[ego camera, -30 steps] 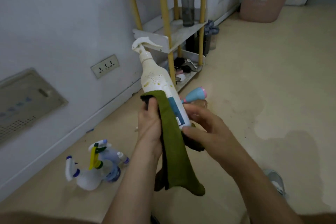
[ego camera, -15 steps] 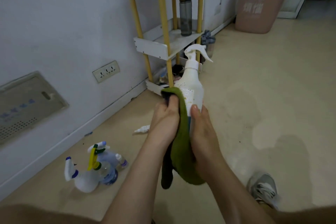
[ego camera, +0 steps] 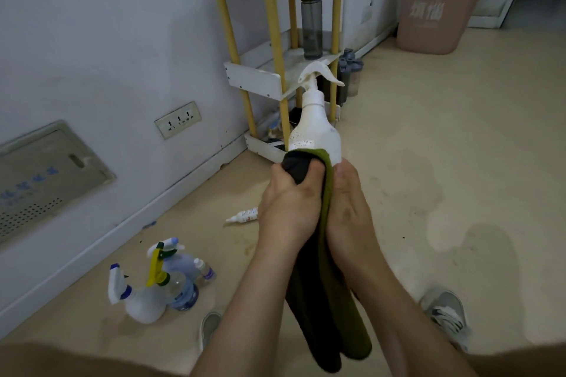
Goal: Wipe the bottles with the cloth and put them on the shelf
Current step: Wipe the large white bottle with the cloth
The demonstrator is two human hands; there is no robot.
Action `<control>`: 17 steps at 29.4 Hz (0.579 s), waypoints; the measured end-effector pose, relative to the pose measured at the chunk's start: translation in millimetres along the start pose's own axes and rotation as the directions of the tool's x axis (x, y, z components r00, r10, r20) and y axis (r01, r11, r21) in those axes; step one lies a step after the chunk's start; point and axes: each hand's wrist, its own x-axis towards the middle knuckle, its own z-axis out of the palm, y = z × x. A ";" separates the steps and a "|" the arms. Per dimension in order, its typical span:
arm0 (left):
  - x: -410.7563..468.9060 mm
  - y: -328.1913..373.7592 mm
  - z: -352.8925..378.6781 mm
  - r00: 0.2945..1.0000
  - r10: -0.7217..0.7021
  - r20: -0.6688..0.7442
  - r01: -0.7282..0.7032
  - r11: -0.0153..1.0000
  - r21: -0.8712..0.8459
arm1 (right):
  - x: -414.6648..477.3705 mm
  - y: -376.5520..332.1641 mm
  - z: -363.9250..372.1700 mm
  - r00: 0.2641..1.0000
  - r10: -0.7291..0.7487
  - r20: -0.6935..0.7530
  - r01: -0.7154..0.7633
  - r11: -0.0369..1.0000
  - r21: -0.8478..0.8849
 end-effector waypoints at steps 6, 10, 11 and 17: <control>24.9 5.1 -5.6 0.989 -0.151 -0.005 0.144 0.955 -0.260 | -10.4 8.6 -1.3 0.993 -0.091 0.080 0.103 0.981 -0.164; 42.0 -1.5 -9.8 0.991 -0.104 -0.088 0.061 0.917 -0.395 | -19.6 21.9 5.0 0.996 -0.026 0.081 0.033 0.996 -0.087; 39.2 -3.4 -7.7 0.995 -0.070 -0.066 0.041 0.930 -0.366 | -18.9 23.2 6.0 0.998 0.004 0.068 0.001 0.998 -0.070; -7.8 -38.8 9.6 0.991 0.124 0.048 -0.110 0.967 -0.228 | 4.0 16.0 4.0 0.996 0.084 0.017 -0.085 0.995 0.049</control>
